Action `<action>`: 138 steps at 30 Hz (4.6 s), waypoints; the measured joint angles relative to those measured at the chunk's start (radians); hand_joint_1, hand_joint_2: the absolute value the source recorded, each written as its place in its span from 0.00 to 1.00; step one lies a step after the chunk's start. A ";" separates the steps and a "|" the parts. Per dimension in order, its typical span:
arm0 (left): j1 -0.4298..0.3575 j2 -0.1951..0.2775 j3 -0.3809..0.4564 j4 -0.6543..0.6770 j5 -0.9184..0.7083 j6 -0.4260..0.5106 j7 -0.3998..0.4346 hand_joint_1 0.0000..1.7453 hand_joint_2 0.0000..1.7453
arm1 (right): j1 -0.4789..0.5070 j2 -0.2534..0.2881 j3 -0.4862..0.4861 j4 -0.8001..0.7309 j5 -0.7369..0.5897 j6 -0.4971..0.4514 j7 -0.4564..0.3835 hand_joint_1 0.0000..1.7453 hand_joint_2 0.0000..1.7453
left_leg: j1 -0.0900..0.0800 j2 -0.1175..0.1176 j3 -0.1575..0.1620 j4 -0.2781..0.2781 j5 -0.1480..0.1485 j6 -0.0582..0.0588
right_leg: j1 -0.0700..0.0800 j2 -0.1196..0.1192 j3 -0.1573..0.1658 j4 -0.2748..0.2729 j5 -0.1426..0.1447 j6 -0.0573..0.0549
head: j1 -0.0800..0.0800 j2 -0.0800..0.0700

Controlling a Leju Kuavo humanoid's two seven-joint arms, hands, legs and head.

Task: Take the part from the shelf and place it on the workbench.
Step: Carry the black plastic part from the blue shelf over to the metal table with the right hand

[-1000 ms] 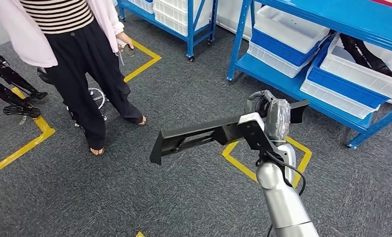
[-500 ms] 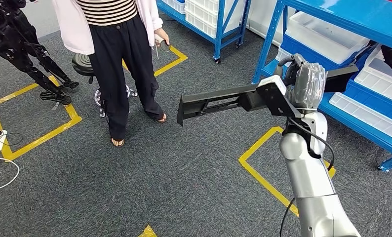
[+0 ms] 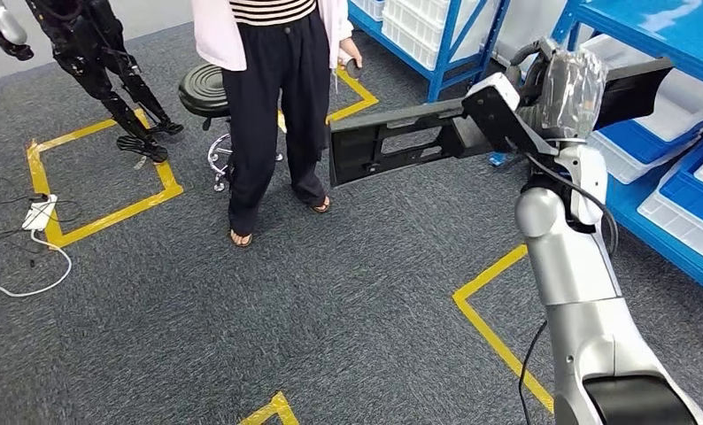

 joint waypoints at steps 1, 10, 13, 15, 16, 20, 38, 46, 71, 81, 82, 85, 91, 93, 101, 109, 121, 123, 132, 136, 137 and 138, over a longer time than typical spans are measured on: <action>-0.001 0.000 0.000 0.000 0.002 0.000 0.001 0.00 1.00 | -0.032 -0.004 0.004 0.026 0.023 0.004 0.020 1.00 1.00 | 0.002 -0.009 0.001 -0.004 0.004 0.007 | -0.004 0.023 -0.021 0.043 -0.021 0.000 | 0.001 0.000; -0.001 -0.012 0.007 0.000 0.011 0.006 0.015 0.00 1.00 | -0.295 -0.015 0.019 0.277 0.136 0.025 0.118 1.00 1.00 | 0.008 -0.113 -0.010 0.004 0.011 -0.005 | -0.038 0.122 -0.026 0.022 0.019 0.046 | 0.001 0.000; 0.003 -0.014 0.012 0.000 0.021 0.026 0.029 0.00 1.00 | -0.369 -0.016 0.021 0.348 0.175 0.025 0.169 1.00 1.00 | 0.012 -0.145 -0.025 0.002 0.021 -0.026 | -0.035 0.125 -0.014 -0.012 0.030 0.037 | -0.003 0.000; 0.009 -0.015 0.023 0.000 0.036 0.045 0.042 0.00 1.00 | -0.429 -0.016 0.021 0.394 0.214 0.035 0.205 1.00 1.00 | 0.010 -0.119 -0.040 0.020 0.010 -0.035 | -0.037 0.105 -0.013 -0.014 0.036 0.024 | -0.006 0.000; 0.011 -0.015 0.030 0.000 0.045 0.051 0.045 0.00 1.00 | -0.462 -0.018 0.020 0.416 0.233 0.041 0.221 1.00 1.00 | 0.008 -0.089 -0.057 0.056 -0.012 -0.037 | -0.038 0.094 -0.012 -0.015 0.037 0.015 | -0.008 0.000; 0.011 -0.016 0.051 0.000 0.058 0.056 0.050 0.00 1.00 | -0.550 -0.027 0.014 0.481 0.269 0.058 0.241 1.00 1.00 | 0.008 -0.018 -0.166 0.293 -0.110 -0.038 | -0.019 0.050 -0.007 -0.015 0.032 -0.007 | -0.012 0.000; 0.001 -0.018 0.065 0.000 0.003 0.142 0.105 0.00 1.00 | -0.627 -0.060 -0.034 0.624 0.459 0.066 0.406 1.00 1.00 | 0.004 -0.066 -0.011 0.002 0.019 0.015 | -0.032 0.076 -0.099 0.171 -0.038 0.041 | -0.012 0.000; 0.008 -0.022 -0.010 0.000 -0.120 0.135 0.144 0.00 1.00 | -0.565 0.036 0.033 0.575 0.580 0.145 0.411 1.00 1.00 | 0.013 -0.090 -0.048 0.034 0.010 -0.035 | -0.041 0.097 -0.017 -0.009 0.039 0.019 | -0.015 0.000; 0.009 -0.043 -0.127 0.000 -0.201 0.144 0.180 0.00 1.00 | -0.266 0.231 0.292 0.352 0.594 0.261 0.352 1.00 1.00 | 0.002 -0.102 -0.001 0.007 0.003 0.001 | -0.030 0.115 -0.041 0.024 0.029 0.035 | -0.015 0.000; 0.013 -0.054 -0.134 0.000 -0.250 0.154 0.197 0.00 1.00 | -0.127 0.324 0.412 0.279 0.594 0.301 0.279 1.00 1.00 | 0.008 -0.020 -0.137 0.275 -0.122 -0.039 | -0.022 0.038 -0.020 -0.017 0.042 -0.013 | -0.023 0.000; 0.014 -0.054 -0.140 0.000 -0.262 0.155 0.198 0.00 1.00 | -0.107 0.323 0.417 0.270 0.594 0.303 0.282 1.00 1.00 | 0.008 -0.017 -0.140 0.284 -0.118 -0.039 | -0.021 0.026 -0.020 -0.017 0.042 -0.014 | -0.023 0.000; 0.017 -0.055 -0.159 0.000 -0.293 0.159 0.210 0.00 1.00 | -0.065 0.308 0.424 0.242 0.594 0.307 0.299 1.00 1.00 | 0.005 0.022 -0.048 0.117 -0.042 -0.036 | -0.017 -0.004 -0.020 -0.016 0.040 -0.013 | -0.024 0.000; 0.021 -0.056 -0.194 0.000 -0.354 0.168 0.222 0.00 1.00 | 0.001 0.240 0.419 0.156 0.594 0.318 0.332 1.00 1.00 | -0.002 0.013 0.008 0.008 -0.014 -0.008 | -0.003 -0.027 -0.016 -0.013 0.026 0.010 | -0.018 0.000; 0.023 -0.053 -0.211 0.000 -0.380 0.170 0.228 0.00 1.00 | 0.030 0.205 0.414 0.113 0.594 0.327 0.342 1.00 1.00 | 0.003 -0.006 0.012 0.003 -0.008 0.006 | -0.007 0.023 -0.052 0.063 -0.014 0.011 | -0.017 0.000; 0.033 -0.040 -0.253 0.000 -0.415 0.166 0.231 0.00 1.00 | 0.142 0.091 0.391 -0.024 0.594 0.343 0.358 1.00 1.00 | -0.001 -0.111 0.010 0.007 -0.008 0.011 | -0.014 0.109 -0.058 0.038 0.024 0.029 | -0.011 0.000; 0.043 -0.021 -0.266 0.000 -0.431 0.142 0.246 0.00 1.00 | 0.188 0.037 0.371 -0.118 0.594 0.344 0.412 1.00 1.00 | 0.000 -0.052 -0.053 0.126 -0.083 -0.028 | -0.022 0.068 -0.011 -0.038 0.053 -0.015 | -0.020 0.000; 0.045 0.026 -0.273 0.000 -0.441 0.085 0.185 0.00 1.00 | 0.307 -0.123 0.271 -0.413 0.594 0.369 0.411 1.00 1.00 | -0.004 0.020 0.023 -0.004 -0.019 -0.010 | -0.005 -0.037 0.009 -0.039 0.029 0.010 | -0.018 0.000; 0.045 0.028 -0.273 0.000 -0.436 0.078 0.154 0.00 1.00 | 0.301 -0.142 0.262 -0.439 0.594 0.376 0.421 1.00 1.00 | 0.000 0.000 0.034 -0.019 -0.010 0.005 | -0.008 0.001 -0.011 0.013 0.000 0.015 | -0.017 0.000; 0.044 0.039 -0.247 0.000 -0.376 0.019 -0.044 0.00 1.00 | 0.113 -0.216 0.143 -0.455 0.594 0.432 0.235 1.00 1.00 | 0.003 -0.116 0.029 -0.003 -0.011 0.001 | -0.037 0.112 -0.021 0.012 0.025 0.052 | -0.012 0.000; 0.038 0.033 -0.221 0.000 -0.348 0.034 -0.070 0.00 1.00 | -0.024 -0.181 0.133 -0.351 0.591 0.419 0.191 1.00 1.00 | 0.005 -0.136 0.007 0.003 -0.006 -0.021 | -0.036 0.111 -0.011 -0.020 0.037 0.027 | -0.014 0.000; 0.027 0.024 -0.217 -0.001 -0.344 0.043 -0.078 0.00 1.00 | -0.061 -0.160 0.135 -0.317 0.587 0.417 0.188 1.00 1.00 | 0.004 -0.114 -0.001 0.016 -0.013 -0.026 | -0.037 0.102 -0.012 -0.020 0.039 0.020 | -0.019 0.000; 0.012 0.015 -0.215 -0.001 -0.339 0.049 -0.084 0.00 1.00 | -0.096 -0.142 0.137 -0.286 0.579 0.413 0.184 1.00 1.00 | 0.003 -0.086 -0.016 0.047 -0.031 -0.030 | -0.038 0.092 -0.013 -0.021 0.040 0.013 | -0.025 0.000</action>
